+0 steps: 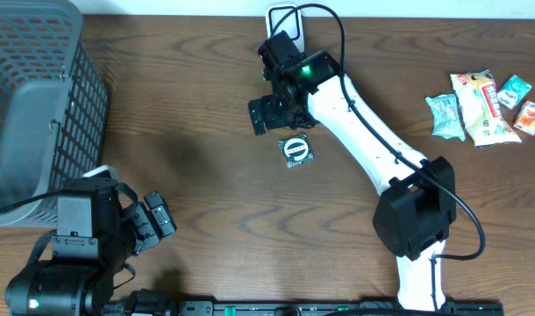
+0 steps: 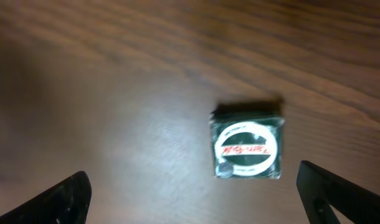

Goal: Scan the item barcode
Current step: 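Close the right gripper on the tin and lift it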

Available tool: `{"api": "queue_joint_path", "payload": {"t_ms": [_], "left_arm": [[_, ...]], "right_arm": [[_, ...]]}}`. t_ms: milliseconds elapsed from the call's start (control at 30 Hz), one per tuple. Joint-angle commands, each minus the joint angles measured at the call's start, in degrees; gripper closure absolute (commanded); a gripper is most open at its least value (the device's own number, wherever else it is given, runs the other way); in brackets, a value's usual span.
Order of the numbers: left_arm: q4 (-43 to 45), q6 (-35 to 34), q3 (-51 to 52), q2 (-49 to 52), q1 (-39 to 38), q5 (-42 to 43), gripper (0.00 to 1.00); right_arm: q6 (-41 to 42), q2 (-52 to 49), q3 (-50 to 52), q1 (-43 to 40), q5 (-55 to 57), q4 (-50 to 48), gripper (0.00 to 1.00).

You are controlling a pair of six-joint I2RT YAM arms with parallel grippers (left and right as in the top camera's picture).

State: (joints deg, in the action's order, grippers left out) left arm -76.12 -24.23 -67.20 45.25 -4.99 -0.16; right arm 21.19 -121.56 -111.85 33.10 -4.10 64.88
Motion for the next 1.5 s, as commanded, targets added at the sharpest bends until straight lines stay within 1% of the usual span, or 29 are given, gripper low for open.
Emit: {"api": "queue_joint_path", "payload": {"t_ms": [0,600,667,733,800,867,900,1067,1200,1300,1467], "left_arm": [[-0.15,-0.31,-0.04,0.02,-0.13,-0.33,0.03],[-0.15,-0.31,-0.04,0.02,-0.13,-0.33,0.02],[-0.15,-0.31,-0.04,0.02,-0.13,-0.33,0.02],[-0.15,-0.31,-0.04,0.02,-0.13,-0.33,0.02],[-0.15,-0.31,-0.04,0.02,-0.13,-0.33,0.02],[-0.15,-0.31,-0.04,0.02,-0.13,-0.33,0.02],[-0.15,-0.31,-0.04,0.02,-0.13,-0.33,0.03],[-0.15,-0.31,-0.04,0.02,-0.13,-0.33,0.02],[-0.15,-0.31,-0.04,0.02,-0.13,-0.33,0.02],[-0.15,-0.31,-0.04,0.02,-0.13,-0.33,0.02],[-0.15,-0.31,-0.04,0.02,-0.13,-0.33,0.02]], "right_arm": [[3.39,-0.76,2.91,0.66,4.70,-1.88,0.01],[4.44,-1.29,10.40,0.70,4.87,-8.33,0.01],[3.02,-1.38,11.10,0.61,6.51,-8.37,0.01],[-1.03,-1.38,12.13,0.31,6.78,-8.79,0.01],[-2.62,-1.38,12.94,-0.17,6.75,-8.81,0.02],[-2.54,-1.38,13.97,-0.85,6.71,-8.87,0.10],[-2.32,-1.38,14.49,-1.22,6.54,-8.81,0.11],[-1.62,-1.38,18.40,-2.14,3.67,-12.20,0.10],[-3.32,-1.38,20.90,-1.90,2.40,-15.28,0.09],[-4.22,-1.38,21.44,-1.70,2.23,-15.67,0.09],[-5.49,-1.38,22.75,-1.62,2.78,-16.61,0.18]]}}
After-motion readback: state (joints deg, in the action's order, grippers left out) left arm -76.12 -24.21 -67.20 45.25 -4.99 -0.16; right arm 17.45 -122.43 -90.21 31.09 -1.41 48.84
